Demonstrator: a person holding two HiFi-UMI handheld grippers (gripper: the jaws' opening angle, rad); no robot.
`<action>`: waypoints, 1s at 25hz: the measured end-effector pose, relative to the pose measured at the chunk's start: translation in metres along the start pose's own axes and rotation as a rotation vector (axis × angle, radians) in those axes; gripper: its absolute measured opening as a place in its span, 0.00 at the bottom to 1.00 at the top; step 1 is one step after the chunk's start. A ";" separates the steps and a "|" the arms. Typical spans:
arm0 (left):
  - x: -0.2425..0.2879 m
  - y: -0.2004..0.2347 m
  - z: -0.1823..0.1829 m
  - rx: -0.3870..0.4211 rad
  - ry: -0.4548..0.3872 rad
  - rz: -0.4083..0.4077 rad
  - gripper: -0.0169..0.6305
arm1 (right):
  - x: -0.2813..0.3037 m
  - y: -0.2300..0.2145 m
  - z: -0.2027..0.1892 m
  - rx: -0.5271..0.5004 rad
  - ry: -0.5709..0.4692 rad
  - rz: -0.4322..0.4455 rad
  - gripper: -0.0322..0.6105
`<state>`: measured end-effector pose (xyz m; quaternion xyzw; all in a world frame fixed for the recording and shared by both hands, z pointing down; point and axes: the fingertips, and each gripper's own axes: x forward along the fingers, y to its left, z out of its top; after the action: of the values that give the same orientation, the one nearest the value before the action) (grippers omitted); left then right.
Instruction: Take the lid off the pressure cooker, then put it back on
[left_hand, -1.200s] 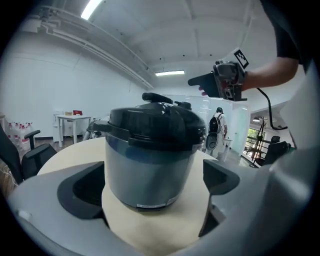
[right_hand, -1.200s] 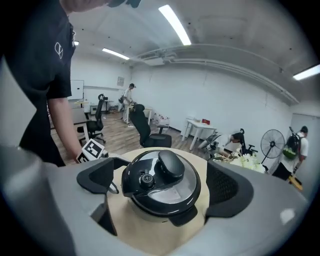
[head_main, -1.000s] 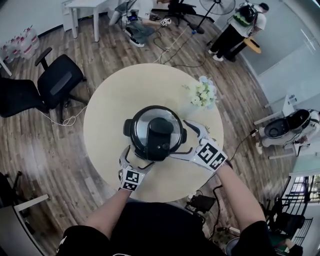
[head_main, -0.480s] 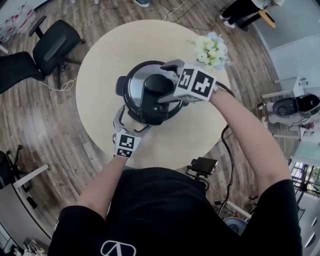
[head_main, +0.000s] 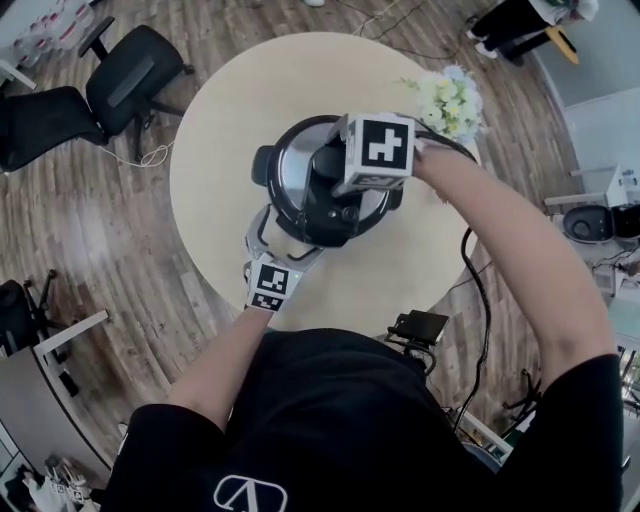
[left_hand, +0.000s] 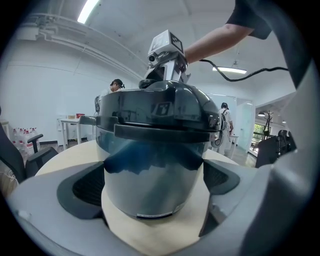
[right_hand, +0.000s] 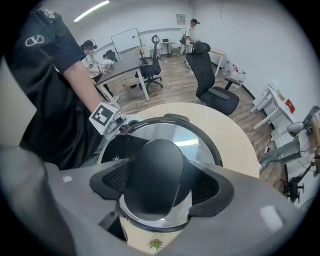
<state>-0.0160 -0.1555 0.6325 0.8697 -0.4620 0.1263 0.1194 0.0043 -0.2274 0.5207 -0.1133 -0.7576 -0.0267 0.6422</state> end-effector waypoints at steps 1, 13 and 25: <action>0.000 0.000 -0.001 0.000 0.001 0.003 0.94 | 0.000 -0.001 0.000 0.002 0.005 -0.008 0.63; -0.003 0.000 -0.003 0.011 0.025 -0.017 0.94 | 0.000 -0.006 0.016 0.309 -0.062 -0.115 0.49; -0.024 -0.007 -0.011 0.086 0.072 -0.137 0.94 | 0.002 0.009 0.011 0.741 -0.061 -0.197 0.50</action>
<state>-0.0246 -0.1299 0.6344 0.8984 -0.3912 0.1686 0.1069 -0.0049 -0.2161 0.5196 0.1990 -0.7421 0.1908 0.6110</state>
